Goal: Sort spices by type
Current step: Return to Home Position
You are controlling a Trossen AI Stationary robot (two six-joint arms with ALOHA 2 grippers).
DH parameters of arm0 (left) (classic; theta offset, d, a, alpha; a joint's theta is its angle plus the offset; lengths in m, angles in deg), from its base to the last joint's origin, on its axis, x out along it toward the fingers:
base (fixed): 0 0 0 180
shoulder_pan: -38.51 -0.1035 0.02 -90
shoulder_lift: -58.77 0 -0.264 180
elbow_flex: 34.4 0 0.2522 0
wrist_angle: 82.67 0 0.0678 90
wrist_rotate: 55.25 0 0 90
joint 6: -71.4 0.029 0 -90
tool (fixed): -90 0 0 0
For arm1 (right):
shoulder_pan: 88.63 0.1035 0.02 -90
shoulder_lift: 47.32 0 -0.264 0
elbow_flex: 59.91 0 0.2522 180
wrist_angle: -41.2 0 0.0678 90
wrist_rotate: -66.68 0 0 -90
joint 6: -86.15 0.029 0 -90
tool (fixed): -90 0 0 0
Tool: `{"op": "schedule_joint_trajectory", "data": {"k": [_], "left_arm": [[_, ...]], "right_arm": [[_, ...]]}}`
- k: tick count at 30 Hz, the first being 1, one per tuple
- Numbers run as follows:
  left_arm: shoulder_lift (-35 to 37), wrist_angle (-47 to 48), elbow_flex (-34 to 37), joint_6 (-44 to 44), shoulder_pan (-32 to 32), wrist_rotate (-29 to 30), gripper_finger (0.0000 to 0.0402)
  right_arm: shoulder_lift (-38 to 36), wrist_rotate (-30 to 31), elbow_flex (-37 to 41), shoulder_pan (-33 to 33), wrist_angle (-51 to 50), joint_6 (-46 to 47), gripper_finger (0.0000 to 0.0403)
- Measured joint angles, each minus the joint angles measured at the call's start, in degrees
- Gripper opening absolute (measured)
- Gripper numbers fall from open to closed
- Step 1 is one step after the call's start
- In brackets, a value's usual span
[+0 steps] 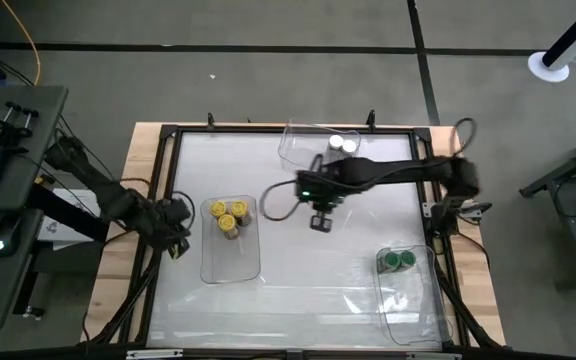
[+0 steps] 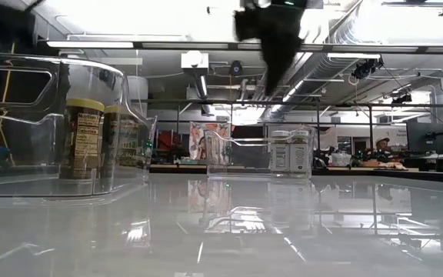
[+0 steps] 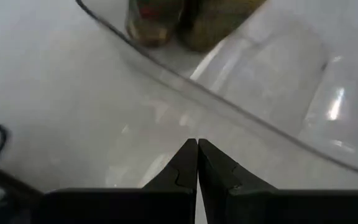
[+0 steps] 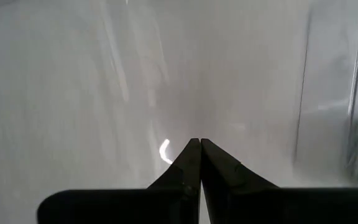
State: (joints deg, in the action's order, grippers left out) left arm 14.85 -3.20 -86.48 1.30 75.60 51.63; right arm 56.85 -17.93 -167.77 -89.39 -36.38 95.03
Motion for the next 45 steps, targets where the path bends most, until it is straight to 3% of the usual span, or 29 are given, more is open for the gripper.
{"op": "schedule_joint_trajectory", "data": {"k": [5,10,17,22,27,34,37,40,45], "left_arm": [[-1.1,-7.9,6.2,-0.8,-1.4,5.5,0.0000],[-2.2,-10.0,9.4,-0.7,-6.1,7.2,0.0000],[-2.5,-15.9,11.5,7.8,-13.8,8.4,0.0000],[-3.2,-23.6,11.4,18.1,-20.9,9.2,0.0000],[-3.2,-23.6,11.3,26.6,-28.3,9.4,0.0000],[-0.2,-22.9,4.4,38.7,-35.1,9.7,0.0000],[2.4,-33.7,2.0,50.5,-37.0,7.7,0.0000],[5.7,-50.4,2.4,60.8,-38.3,-1.4,0.0000],[12.8,-64.9,8.6,60.8,-38.3,-6.4,0.0000]], "right_arm": [[-14.4,0.1,17.5,0.9,7.7,13.2,0.0000],[-24.6,3.0,26.4,3.9,13.1,24.8,0.0000],[-28.8,9.2,27.8,7.8,13.0,30.6,0.0000],[-28.4,9.4,27.8,8.4,13.3,31.2,0.0000],[-28.4,9.5,27.8,8.4,14.4,31.2,0.0000],[-28.4,9.8,27.8,8.4,14.7,30.8,0.0000],[-28.4,10.4,27.8,8.4,15.4,30.7,0.0000],[-28.4,10.4,27.8,8.4,16.1,31.4,0.0000],[-28.4,10.2,27.8,8.4,16.6,33.8,0.0000]]}}
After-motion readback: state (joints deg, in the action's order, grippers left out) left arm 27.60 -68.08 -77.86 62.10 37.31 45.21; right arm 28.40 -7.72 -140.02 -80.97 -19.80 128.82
